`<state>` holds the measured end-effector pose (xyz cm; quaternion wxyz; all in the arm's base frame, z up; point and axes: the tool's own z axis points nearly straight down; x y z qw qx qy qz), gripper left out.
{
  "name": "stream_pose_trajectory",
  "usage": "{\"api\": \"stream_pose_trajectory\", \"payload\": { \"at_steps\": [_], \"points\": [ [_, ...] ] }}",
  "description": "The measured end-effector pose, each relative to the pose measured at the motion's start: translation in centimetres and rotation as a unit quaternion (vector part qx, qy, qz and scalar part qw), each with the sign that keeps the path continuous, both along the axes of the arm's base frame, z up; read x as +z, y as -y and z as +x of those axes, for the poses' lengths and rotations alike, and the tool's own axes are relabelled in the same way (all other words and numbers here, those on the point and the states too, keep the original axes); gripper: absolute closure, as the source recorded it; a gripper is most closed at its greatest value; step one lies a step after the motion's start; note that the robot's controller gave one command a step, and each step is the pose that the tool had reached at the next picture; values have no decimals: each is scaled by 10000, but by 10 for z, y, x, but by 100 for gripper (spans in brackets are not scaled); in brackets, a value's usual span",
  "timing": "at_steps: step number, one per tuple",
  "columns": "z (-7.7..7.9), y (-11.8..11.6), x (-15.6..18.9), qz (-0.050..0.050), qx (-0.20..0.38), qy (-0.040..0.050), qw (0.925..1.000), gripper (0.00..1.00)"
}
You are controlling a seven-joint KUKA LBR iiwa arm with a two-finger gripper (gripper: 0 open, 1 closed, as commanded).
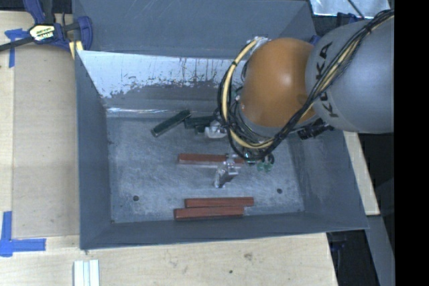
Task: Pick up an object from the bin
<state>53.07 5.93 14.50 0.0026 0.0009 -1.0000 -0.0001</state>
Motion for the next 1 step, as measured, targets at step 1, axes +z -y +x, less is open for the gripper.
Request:
{"api": "stream_pose_trajectory", "payload": {
  "at_steps": [1],
  "points": [
    [2,0,4,2,-7,38,10000,0]
  ]
}}
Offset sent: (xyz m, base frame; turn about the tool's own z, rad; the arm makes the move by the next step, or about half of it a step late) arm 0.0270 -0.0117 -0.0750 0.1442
